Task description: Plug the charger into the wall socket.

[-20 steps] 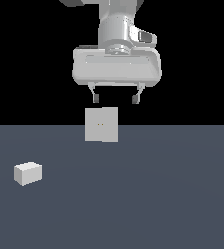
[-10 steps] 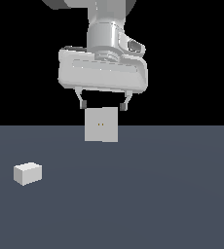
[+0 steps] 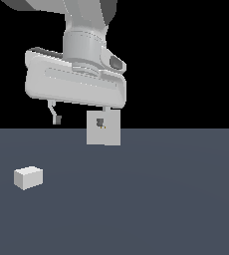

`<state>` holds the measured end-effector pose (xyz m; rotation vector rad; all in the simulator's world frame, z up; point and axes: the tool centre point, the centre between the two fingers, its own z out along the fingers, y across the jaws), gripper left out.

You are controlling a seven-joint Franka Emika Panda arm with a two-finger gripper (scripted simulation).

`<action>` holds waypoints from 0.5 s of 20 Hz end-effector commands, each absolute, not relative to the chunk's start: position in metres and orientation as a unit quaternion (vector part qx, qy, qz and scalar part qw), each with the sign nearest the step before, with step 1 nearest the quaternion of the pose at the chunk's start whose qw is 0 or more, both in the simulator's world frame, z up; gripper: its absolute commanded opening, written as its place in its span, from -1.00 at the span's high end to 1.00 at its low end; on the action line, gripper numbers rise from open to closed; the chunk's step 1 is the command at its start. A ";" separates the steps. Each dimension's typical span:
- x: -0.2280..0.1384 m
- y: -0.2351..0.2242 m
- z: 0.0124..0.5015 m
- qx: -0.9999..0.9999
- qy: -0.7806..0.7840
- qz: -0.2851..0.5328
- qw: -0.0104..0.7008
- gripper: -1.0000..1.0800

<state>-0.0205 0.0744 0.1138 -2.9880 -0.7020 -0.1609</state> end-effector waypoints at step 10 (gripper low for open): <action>-0.051 0.130 0.081 -0.916 -0.385 -0.099 0.053 -0.92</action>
